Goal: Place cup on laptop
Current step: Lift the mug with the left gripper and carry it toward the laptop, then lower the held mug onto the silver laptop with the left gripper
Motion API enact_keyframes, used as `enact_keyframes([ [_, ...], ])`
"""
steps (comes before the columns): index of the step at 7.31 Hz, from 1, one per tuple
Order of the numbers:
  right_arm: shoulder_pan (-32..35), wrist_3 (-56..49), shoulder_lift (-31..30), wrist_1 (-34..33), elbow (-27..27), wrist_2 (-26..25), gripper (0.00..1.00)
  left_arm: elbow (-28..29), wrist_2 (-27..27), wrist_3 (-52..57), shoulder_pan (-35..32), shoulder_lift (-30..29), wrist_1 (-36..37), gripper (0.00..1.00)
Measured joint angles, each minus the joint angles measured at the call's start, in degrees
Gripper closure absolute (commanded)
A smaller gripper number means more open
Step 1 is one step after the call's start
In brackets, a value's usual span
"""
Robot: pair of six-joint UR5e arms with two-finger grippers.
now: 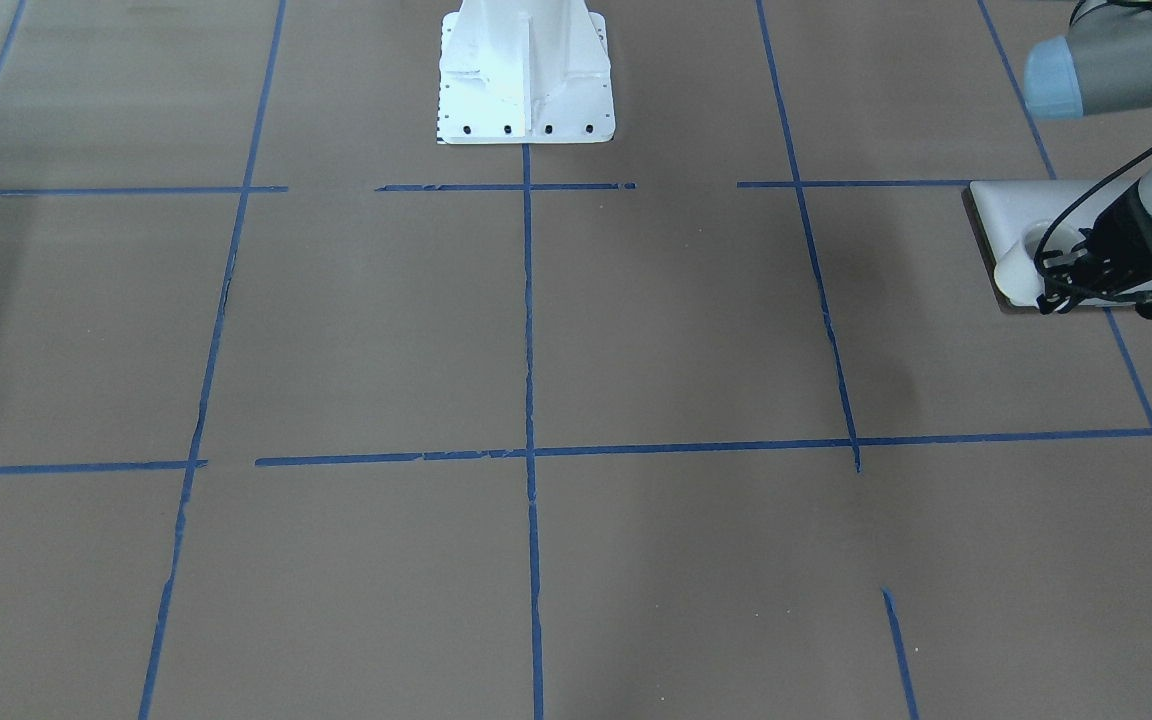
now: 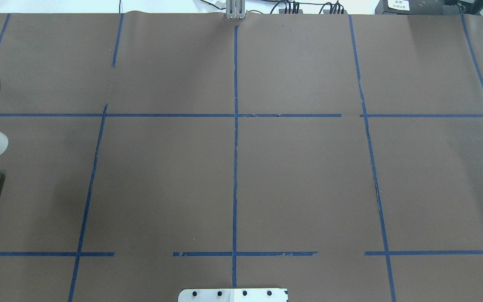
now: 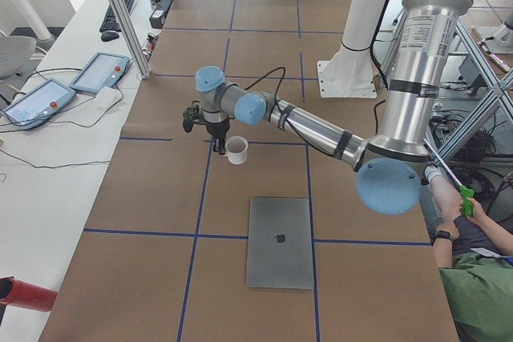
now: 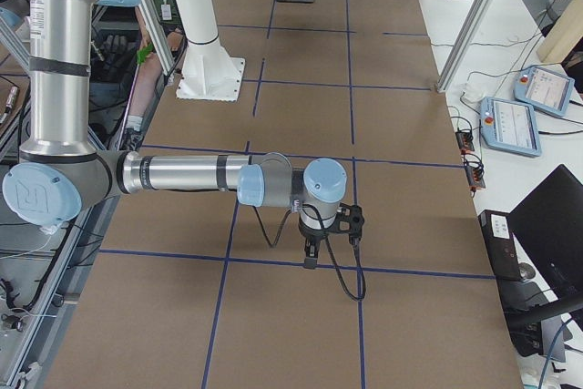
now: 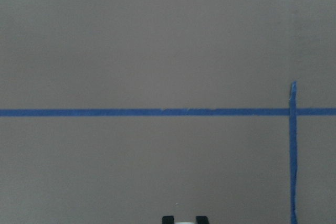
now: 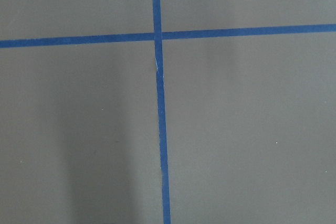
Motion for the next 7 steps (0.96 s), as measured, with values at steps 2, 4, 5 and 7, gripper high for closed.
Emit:
enact_keyframes([
  [2,0.00,-0.02,0.00,0.00,0.00,0.00,0.00,-0.15,0.45,-0.17,-0.23,11.40,-11.87,1.00],
  [4,0.00,-0.03,0.00,0.00,0.00,0.00,0.00,6.50,0.45,-0.20,-0.51,16.10,-23.46,1.00],
  [5,0.00,-0.03,0.00,0.00,0.00,0.00,0.00,10.42,0.40,-0.13,-0.57,16.60,-27.89,1.00],
  [7,0.00,0.01,0.00,0.00,0.00,0.00,0.00,14.05,0.44,0.29,-0.91,16.86,-31.24,1.00],
])
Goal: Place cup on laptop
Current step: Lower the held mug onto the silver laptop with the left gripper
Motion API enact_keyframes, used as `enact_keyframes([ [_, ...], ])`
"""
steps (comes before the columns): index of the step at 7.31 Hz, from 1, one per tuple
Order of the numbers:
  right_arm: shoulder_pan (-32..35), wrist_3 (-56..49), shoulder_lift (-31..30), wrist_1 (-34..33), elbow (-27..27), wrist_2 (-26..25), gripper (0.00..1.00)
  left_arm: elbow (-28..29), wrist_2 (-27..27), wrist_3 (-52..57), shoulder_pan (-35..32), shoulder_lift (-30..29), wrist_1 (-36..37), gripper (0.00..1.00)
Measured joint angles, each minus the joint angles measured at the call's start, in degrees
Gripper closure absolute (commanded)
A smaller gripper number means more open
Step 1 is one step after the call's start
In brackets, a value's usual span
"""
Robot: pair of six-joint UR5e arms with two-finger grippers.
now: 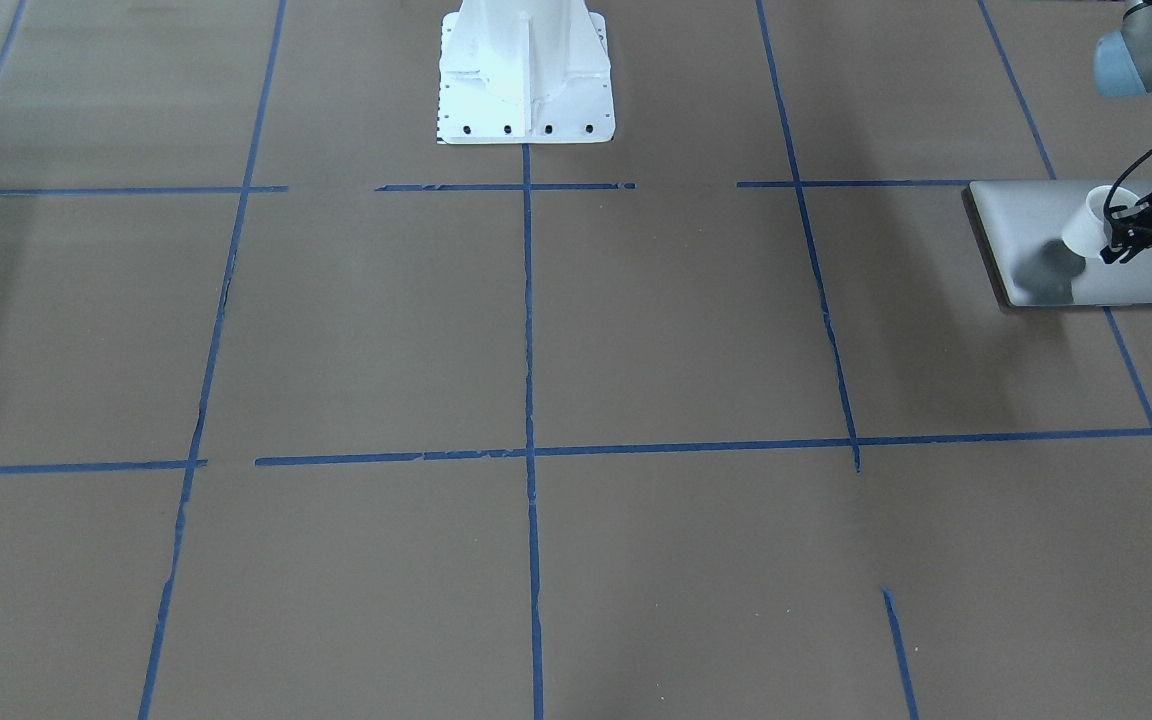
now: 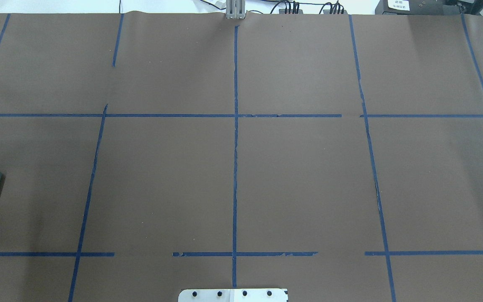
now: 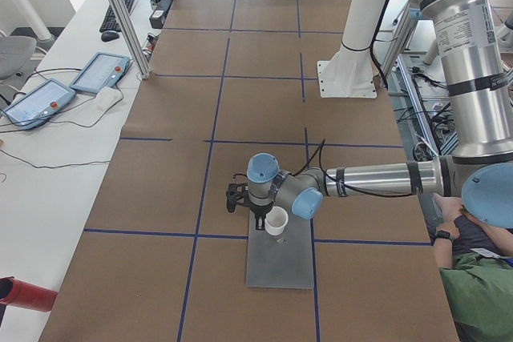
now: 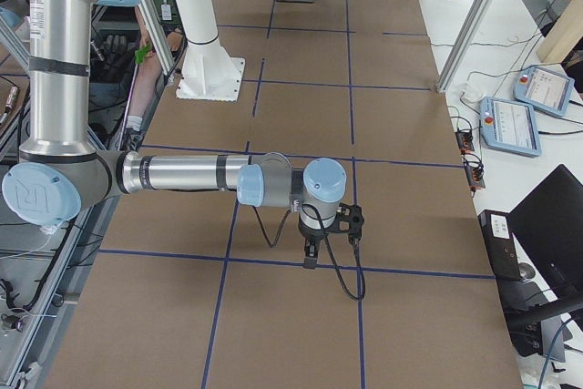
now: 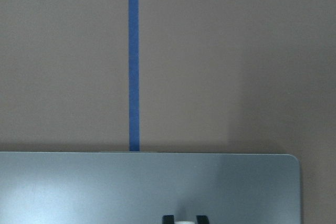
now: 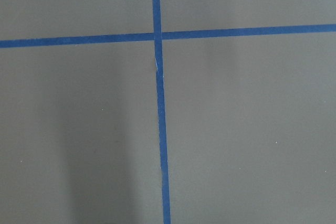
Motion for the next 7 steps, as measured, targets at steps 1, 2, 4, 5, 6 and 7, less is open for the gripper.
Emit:
enact_keyframes([
  [1,0.00,-0.01,0.00,0.00,0.00,0.00,0.00,1.06,0.06,0.19,-0.26,0.01,-0.34,1.00],
  [2,0.00,-0.03,0.00,0.00,0.00,-0.02,0.00,1.73,0.06,0.54,-0.46,0.00,-0.42,1.00],
  [4,0.00,-0.03,0.00,0.00,0.00,-0.02,0.00,2.63,-0.10,2.51,-0.56,-0.14,-0.18,0.44],
  [5,0.00,-0.02,0.00,0.00,0.00,-0.01,0.00,3.44,-0.25,3.61,-0.58,-0.38,-0.17,0.02],
  [6,0.00,0.00,0.00,0.00,0.00,0.00,0.00,3.74,-0.37,4.59,-0.65,-0.55,-0.13,0.00],
  [7,0.00,0.00,0.00,0.00,0.00,0.00,0.00,3.65,-0.51,5.05,-0.90,-0.63,-0.02,0.00],
])
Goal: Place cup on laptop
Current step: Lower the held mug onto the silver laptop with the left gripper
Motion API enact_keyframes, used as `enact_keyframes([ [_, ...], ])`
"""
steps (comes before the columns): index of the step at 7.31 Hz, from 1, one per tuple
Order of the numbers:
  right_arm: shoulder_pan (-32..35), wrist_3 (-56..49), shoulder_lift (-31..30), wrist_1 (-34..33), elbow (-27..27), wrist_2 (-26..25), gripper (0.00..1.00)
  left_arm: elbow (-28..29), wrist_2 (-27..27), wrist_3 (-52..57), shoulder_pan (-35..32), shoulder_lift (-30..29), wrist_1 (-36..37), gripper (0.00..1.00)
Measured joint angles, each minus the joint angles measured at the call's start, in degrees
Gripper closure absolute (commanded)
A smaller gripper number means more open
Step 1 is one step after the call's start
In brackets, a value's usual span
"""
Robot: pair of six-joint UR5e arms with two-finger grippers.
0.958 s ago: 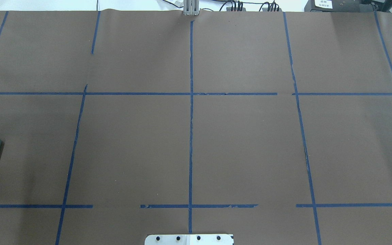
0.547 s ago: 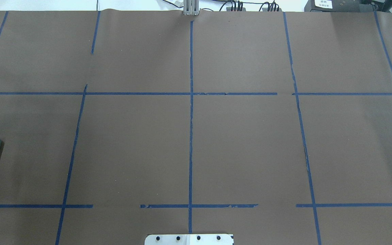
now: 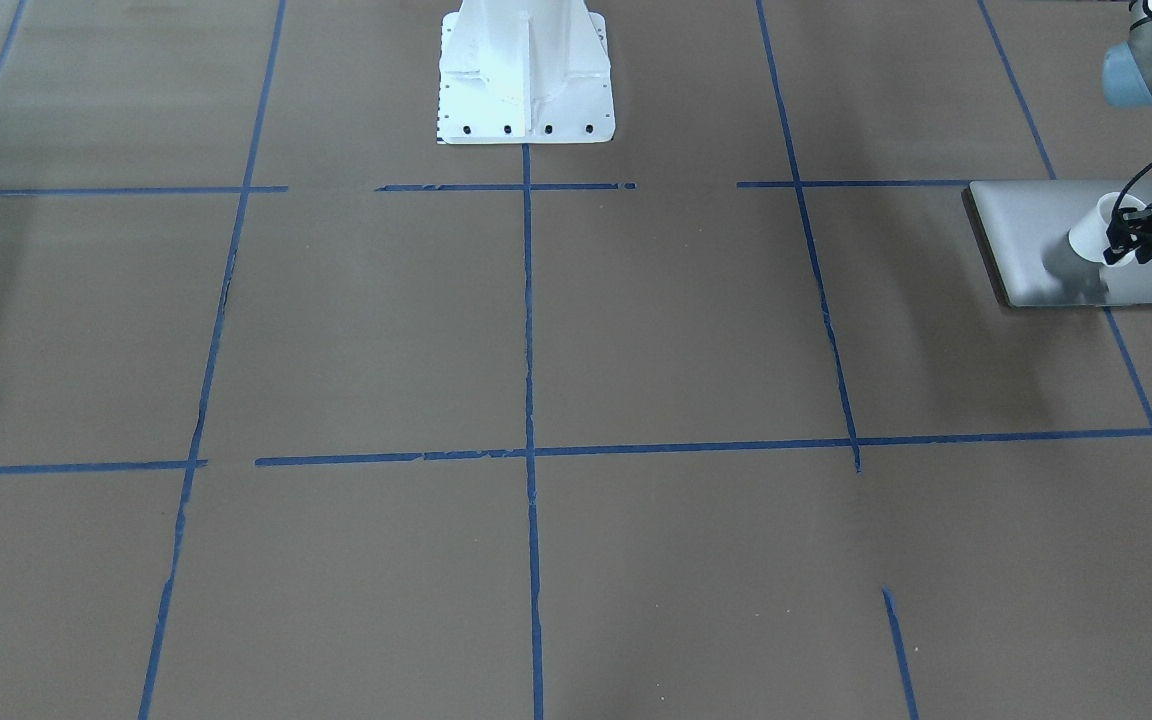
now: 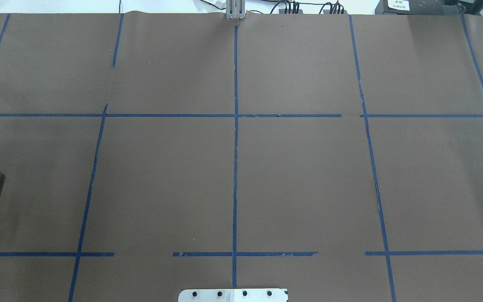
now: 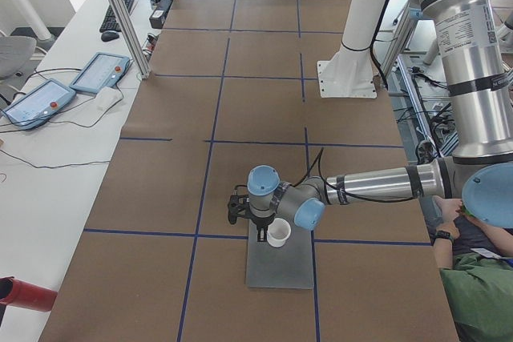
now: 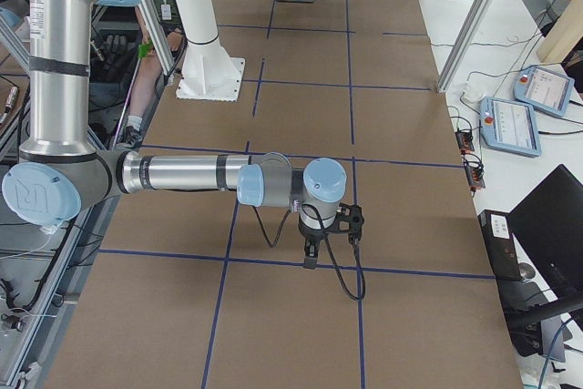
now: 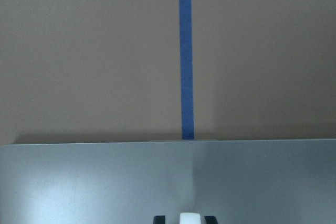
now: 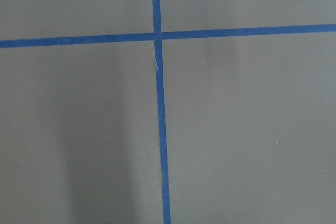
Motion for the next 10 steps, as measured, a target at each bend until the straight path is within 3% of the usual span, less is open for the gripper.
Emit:
enact_keyframes([
  [3,0.00,0.01,0.00,0.00,0.00,0.00,0.00,-1.73,-0.22,2.39,-2.83,-0.53,3.23,0.00],
  [7,0.00,-0.04,0.00,0.00,0.00,-0.04,0.00,-8.08,-0.19,24.74,-16.44,-6.91,23.14,0.00],
  [10,0.00,-0.02,0.00,0.00,0.00,0.00,0.00,-12.39,-5.78,29.43,-23.15,-5.64,25.72,0.00],
])
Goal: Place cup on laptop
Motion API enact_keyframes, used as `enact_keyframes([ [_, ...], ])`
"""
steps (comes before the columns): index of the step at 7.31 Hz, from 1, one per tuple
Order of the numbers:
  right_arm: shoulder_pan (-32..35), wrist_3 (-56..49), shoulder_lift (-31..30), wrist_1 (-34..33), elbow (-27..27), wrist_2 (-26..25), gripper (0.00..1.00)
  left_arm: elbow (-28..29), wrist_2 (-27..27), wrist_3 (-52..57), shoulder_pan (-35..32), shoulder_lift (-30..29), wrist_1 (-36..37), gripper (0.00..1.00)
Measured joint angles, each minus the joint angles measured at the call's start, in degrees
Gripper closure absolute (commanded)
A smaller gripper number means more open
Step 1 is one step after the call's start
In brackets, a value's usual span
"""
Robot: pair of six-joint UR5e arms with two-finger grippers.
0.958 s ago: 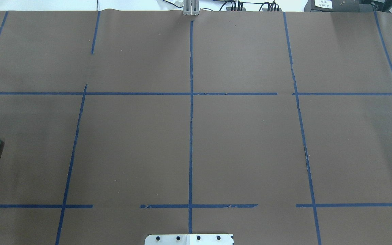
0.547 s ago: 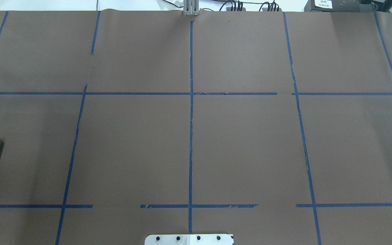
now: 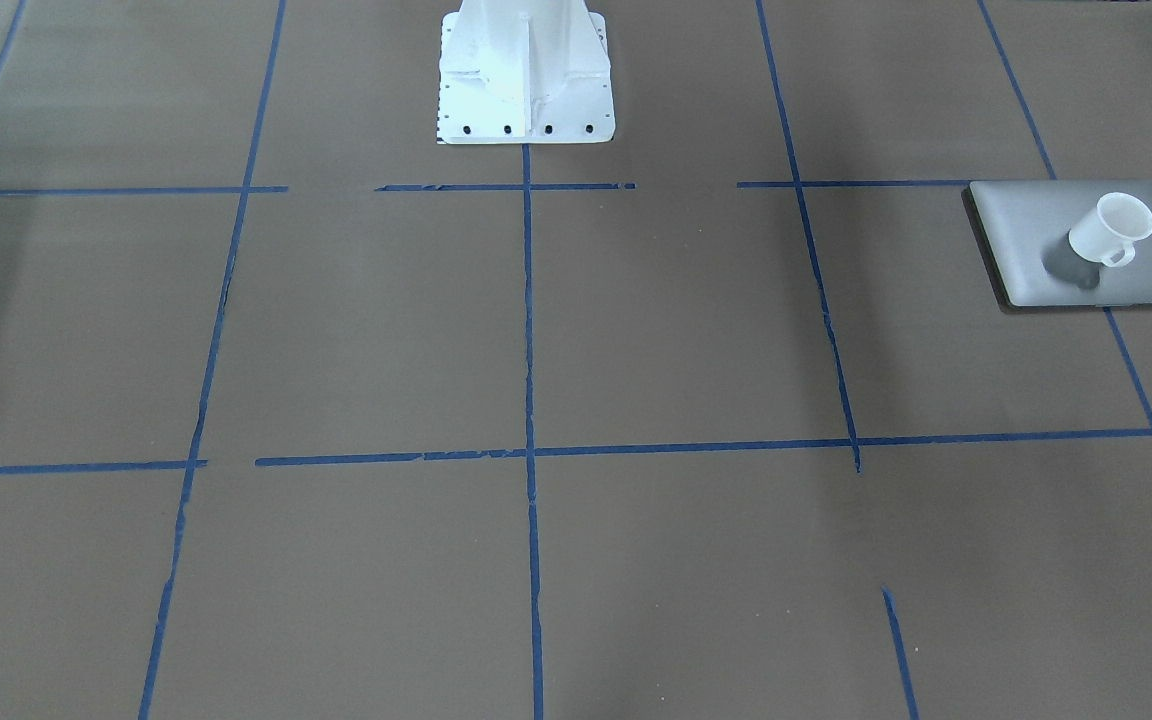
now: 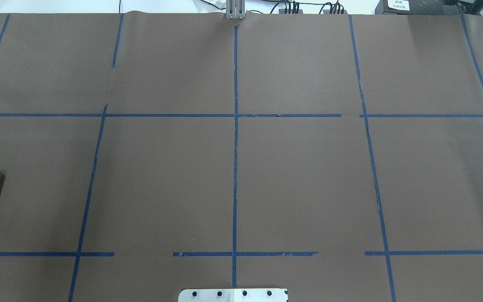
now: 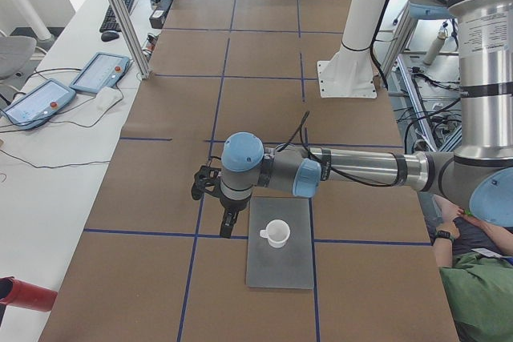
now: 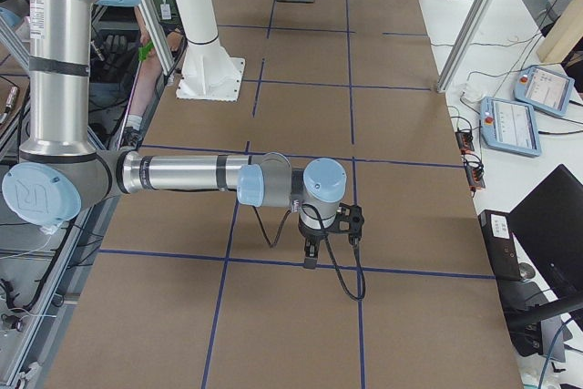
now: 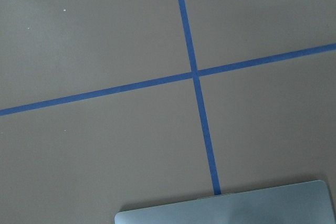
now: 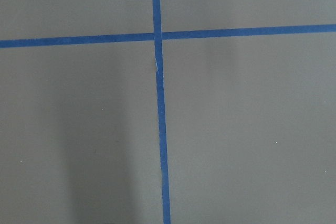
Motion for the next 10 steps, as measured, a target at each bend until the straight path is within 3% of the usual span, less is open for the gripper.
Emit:
enact_keyframes([
  [4,0.00,0.01,0.00,0.00,0.00,0.00,0.00,-2.66,-2.28,0.30,-0.84,1.01,10.70,0.00],
  [10,0.00,0.02,0.00,0.00,0.00,0.00,0.00,-2.13,-2.14,0.26,-0.88,0.67,13.62,0.00],
])
